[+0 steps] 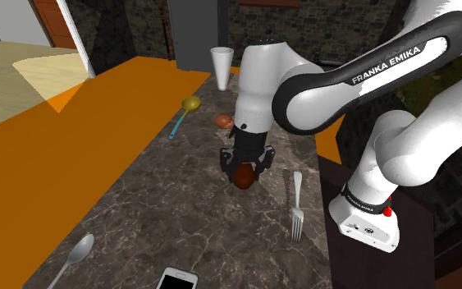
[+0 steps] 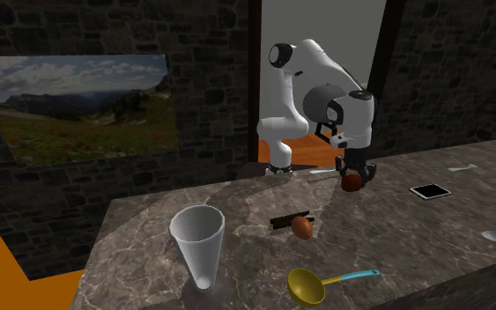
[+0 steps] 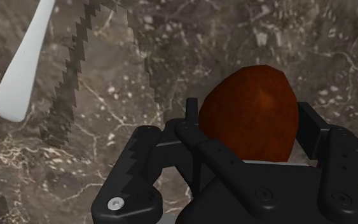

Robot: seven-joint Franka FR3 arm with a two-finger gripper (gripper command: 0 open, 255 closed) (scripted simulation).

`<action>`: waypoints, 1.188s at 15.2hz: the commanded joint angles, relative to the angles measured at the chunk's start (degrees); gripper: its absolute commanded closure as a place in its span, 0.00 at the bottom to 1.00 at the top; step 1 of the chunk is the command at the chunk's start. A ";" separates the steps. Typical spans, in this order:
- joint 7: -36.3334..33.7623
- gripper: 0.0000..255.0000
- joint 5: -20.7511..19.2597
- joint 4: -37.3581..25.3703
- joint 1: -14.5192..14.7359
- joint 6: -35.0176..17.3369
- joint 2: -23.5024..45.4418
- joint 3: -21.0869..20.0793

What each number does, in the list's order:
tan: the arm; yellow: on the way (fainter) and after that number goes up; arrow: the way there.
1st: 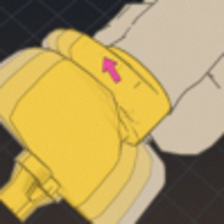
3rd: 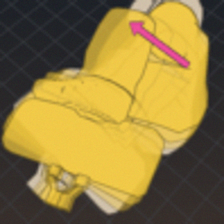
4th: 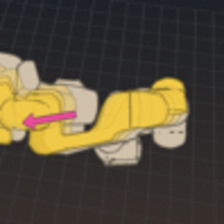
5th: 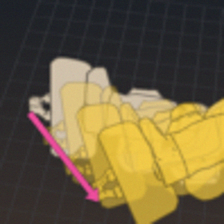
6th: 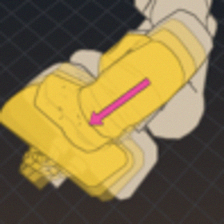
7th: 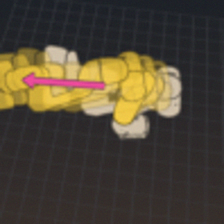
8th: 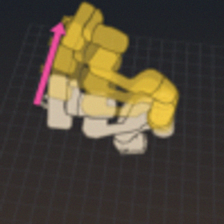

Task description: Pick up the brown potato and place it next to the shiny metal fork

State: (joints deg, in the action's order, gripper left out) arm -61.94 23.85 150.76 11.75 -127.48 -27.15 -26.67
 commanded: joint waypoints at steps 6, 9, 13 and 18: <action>0.20 1.00 0.35 1.06 0.03 -2.45 1.35 -0.57; 0.20 1.00 0.35 1.06 0.03 -2.45 1.35 -0.57; 0.20 0.00 0.35 1.06 0.03 -2.45 1.35 -0.57; 0.10 0.00 -0.75 -1.90 -0.23 4.63 -2.66 1.47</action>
State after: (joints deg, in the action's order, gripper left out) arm -61.86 23.50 149.83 11.66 -125.11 -28.68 -25.88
